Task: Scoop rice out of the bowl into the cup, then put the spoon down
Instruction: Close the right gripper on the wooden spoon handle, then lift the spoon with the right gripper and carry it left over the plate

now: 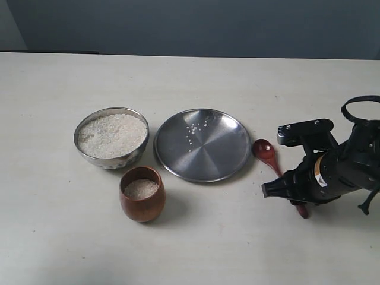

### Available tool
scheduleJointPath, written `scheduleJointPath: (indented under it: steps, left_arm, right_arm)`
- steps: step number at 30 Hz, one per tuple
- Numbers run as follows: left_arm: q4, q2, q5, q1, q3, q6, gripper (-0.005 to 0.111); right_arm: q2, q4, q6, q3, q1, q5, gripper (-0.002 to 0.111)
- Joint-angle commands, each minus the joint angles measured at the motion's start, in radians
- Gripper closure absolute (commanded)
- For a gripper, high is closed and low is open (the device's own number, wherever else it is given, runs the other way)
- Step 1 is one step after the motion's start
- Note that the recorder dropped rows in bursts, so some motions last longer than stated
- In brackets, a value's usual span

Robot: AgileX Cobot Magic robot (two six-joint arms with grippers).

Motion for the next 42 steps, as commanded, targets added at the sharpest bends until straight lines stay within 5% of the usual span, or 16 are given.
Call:
scheduleJointPath:
  steps: [1,9,14,27,34,42]
  left_arm:
    - [0.002,-0.005,-0.006,0.001,0.005,-0.003,0.106]
    - [0.002,-0.005,-0.006,0.001,0.005,-0.003,0.106]
    - [0.002,-0.005,-0.006,0.001,0.005,-0.003,0.106]
    - [0.002,-0.005,-0.006,0.001,0.005,-0.003,0.106]
    - [0.002,-0.005,-0.006,0.001,0.005,-0.003,0.106]
    - [0.002,-0.005,-0.006,0.001,0.005,-0.003,0.106]
  right_arm:
    - [-0.045,-0.041,0.009,0.015,-0.004,-0.025,0.080]
    - [-0.257,-0.144,0.065,0.127,-0.004,-0.066,0.101]
    - [-0.365,-0.173,0.061,0.261,-0.004,-0.300,0.101]
    - [-0.275,-0.169,0.018,0.269,-0.077,-0.312,0.101]
    - [-0.150,-0.169,-0.010,0.254,-0.077,-0.325,0.071]
    - [-0.135,-0.173,-0.024,0.176,-0.098,-0.272,0.075]
